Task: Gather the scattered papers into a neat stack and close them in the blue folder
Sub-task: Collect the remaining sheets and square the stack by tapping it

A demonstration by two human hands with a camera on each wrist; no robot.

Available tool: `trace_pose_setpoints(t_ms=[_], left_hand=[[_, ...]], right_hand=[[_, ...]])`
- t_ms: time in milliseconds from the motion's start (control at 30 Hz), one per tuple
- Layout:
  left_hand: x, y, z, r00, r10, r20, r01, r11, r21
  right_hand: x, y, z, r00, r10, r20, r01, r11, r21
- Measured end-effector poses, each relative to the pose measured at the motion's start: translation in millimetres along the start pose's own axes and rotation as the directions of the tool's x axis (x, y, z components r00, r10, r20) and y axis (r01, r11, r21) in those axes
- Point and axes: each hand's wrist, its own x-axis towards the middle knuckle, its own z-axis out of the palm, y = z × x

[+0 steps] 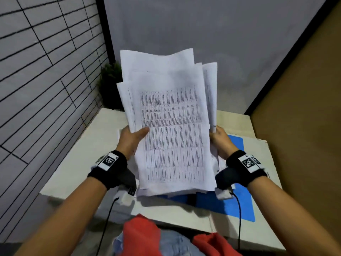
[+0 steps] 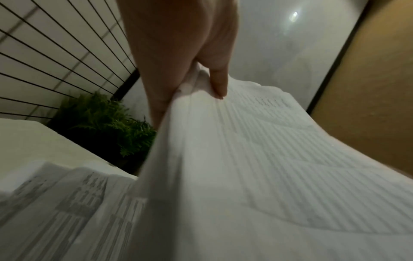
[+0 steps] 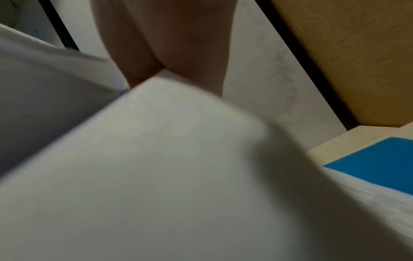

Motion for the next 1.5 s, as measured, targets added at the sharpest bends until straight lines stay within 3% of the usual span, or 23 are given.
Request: trace_pose_setpoints(t_ms=[67,167,267,333,433,533,633,733,833,967,1033,1100,1167,1200,1267,1300,1433,1500], left_hand=[[-3,-3,10,0.999,0.015,0.053,-0.017,0.999,0.042],[-8,-6,24,0.999,0.046,0.011,-0.046,0.998,0.049],[-14,-10,37,0.993,0.109,-0.054,-0.106,0.993,0.06],[-19,-8,41,0.979,0.191,-0.067,-0.189,0.981,0.045],[-18,-1,41,0.918,0.389,-0.073,-0.388,0.921,0.017],[-6,-6,30,0.865,0.498,-0.062,-0.493,0.866,0.083],[-3,-11,21,0.931,0.362,0.046,-0.362,0.932,0.008],[-4,-13,23,0.965,0.243,0.097,-0.246,0.969,0.017],[-5,-1,21,0.949,0.313,0.047,-0.312,0.949,-0.039],[-5,3,10,0.925,0.326,0.193,-0.316,0.945,-0.083],[-4,-7,10,0.941,0.248,0.231,-0.239,0.969,-0.066],[0,-14,12,0.951,0.197,0.239,-0.19,0.98,-0.05],[3,-14,15,0.955,0.18,0.235,-0.174,0.984,-0.046],[4,-13,15,0.956,0.181,0.231,-0.176,0.983,-0.044],[7,-13,16,0.952,0.187,0.241,-0.18,0.982,-0.051],[9,-13,18,0.952,0.183,0.243,-0.176,0.983,-0.049],[15,-19,16,0.959,0.173,0.224,-0.169,0.985,-0.036],[19,-22,14,0.968,0.157,0.195,-0.16,0.987,-0.003]], right_hand=[[-3,2,-3,0.999,0.034,-0.008,-0.034,0.997,0.065],[-10,6,-3,0.997,0.076,0.01,-0.076,0.965,0.25],[-18,9,5,0.999,-0.021,-0.038,0.027,0.986,0.162],[-18,11,8,0.983,-0.088,-0.163,0.108,0.987,0.119],[-18,9,6,0.956,-0.161,-0.244,0.198,0.97,0.138],[-19,9,2,0.966,-0.189,-0.175,0.224,0.953,0.206],[-16,16,-1,0.977,-0.161,-0.14,0.188,0.96,0.208],[-16,18,-2,0.982,-0.107,-0.154,0.142,0.961,0.237],[-18,7,-6,0.971,-0.156,-0.179,0.2,0.944,0.263],[-23,-13,-12,0.936,-0.286,-0.203,0.333,0.907,0.258],[-23,-28,-12,0.916,-0.329,-0.23,0.37,0.914,0.166],[-20,-49,-8,0.851,-0.433,-0.297,0.414,0.901,-0.126],[-22,-71,5,0.744,-0.625,-0.234,0.437,0.721,-0.538],[-22,-81,16,0.737,-0.669,-0.092,0.418,0.558,-0.717],[-21,-93,42,0.829,-0.486,0.277,0.401,0.171,-0.9],[-18,-94,53,0.847,-0.367,0.384,0.433,0.058,-0.899],[-7,-97,73,0.799,-0.318,0.511,0.537,-0.009,-0.844],[-3,-101,68,0.815,-0.269,0.514,0.535,0.008,-0.845]])
